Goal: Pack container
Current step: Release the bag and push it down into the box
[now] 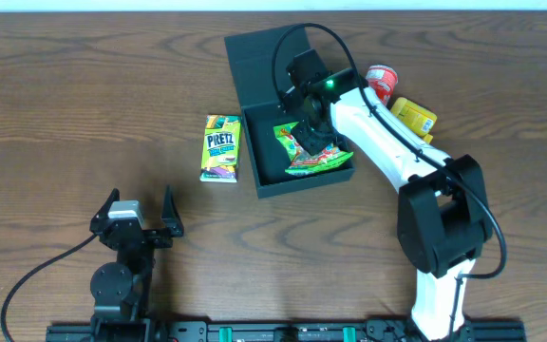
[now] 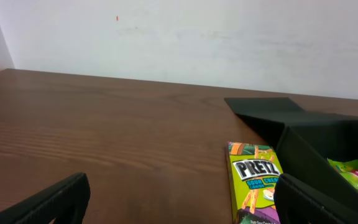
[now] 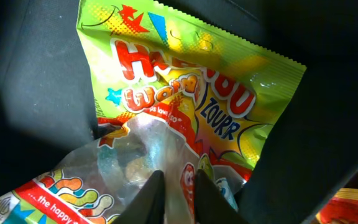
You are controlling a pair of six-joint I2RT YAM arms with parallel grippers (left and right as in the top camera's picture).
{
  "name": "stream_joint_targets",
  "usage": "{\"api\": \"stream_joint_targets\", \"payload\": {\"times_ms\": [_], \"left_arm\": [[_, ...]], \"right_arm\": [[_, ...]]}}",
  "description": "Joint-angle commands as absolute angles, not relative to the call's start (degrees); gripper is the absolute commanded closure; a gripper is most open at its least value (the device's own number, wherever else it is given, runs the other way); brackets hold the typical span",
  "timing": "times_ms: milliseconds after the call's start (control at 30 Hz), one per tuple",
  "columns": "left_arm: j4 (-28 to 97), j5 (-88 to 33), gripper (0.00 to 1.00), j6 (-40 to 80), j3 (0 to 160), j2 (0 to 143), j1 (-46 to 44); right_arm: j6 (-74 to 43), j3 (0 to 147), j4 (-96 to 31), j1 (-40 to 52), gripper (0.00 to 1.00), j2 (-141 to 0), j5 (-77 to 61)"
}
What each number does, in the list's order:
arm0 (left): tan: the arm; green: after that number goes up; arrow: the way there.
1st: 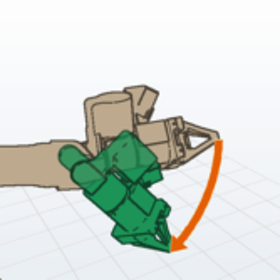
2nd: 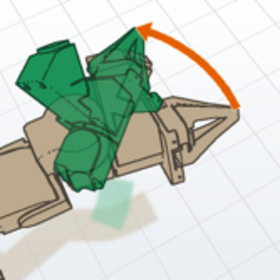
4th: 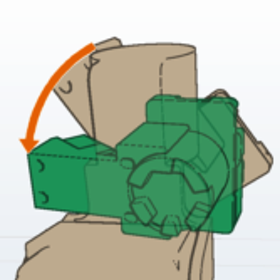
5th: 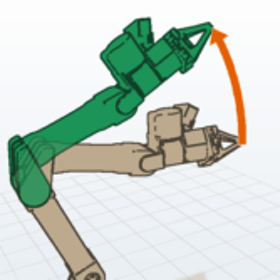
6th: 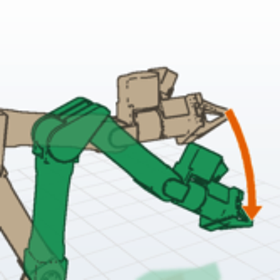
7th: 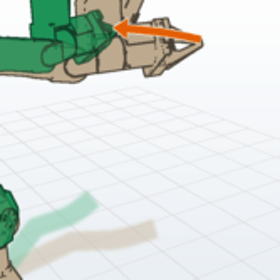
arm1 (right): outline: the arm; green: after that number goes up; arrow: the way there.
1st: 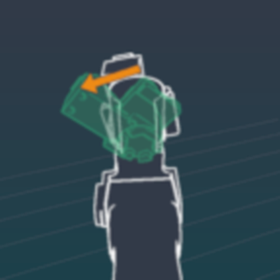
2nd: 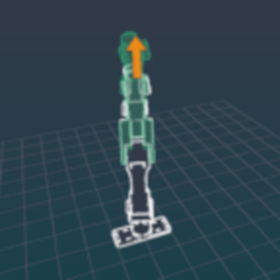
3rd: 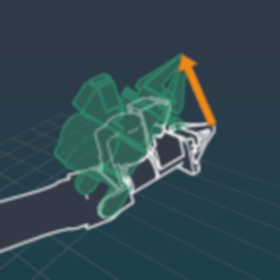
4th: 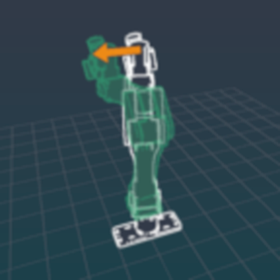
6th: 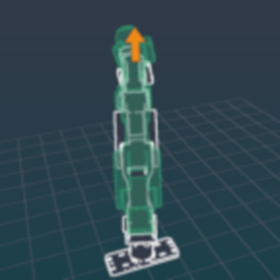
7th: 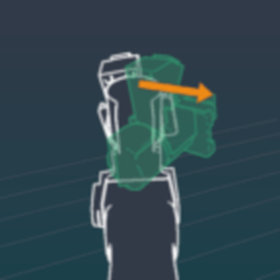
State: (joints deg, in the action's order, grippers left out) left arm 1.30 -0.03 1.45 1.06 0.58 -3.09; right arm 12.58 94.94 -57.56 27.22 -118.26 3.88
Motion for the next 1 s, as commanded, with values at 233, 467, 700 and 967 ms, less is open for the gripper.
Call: {"api": "stream_joint_targets", "payload": {"times_ms": [233, 467, 700, 967], "left_arm": [[4.4, 0.4, 0.05, 1.3, 0.3, 0.2, -2.9], [4.4, 0.4, 0.05, 1.3, 0.3, 0.2, -2.9], [4.4, 0.4, 0.05, 1.3, 0.3, 0.2, -2.9], [4.4, 0.4, 0.05, 1.3, 0.3, 0.2, -2.9]], "right_arm": [[12.4, 95.8, -57.4, 27.2, 0.99, -118.4, 4.3], [8.1, 96.5, -57.0, 28.4, 0.99, -118.3, 3.9], [5.0, 96.9, -55.1, 28.8, 0.99, -115.5, -1.0], [-2.2, 97.0, -51.2, 28.8, 0.99, -113.9, -2.5]]}}
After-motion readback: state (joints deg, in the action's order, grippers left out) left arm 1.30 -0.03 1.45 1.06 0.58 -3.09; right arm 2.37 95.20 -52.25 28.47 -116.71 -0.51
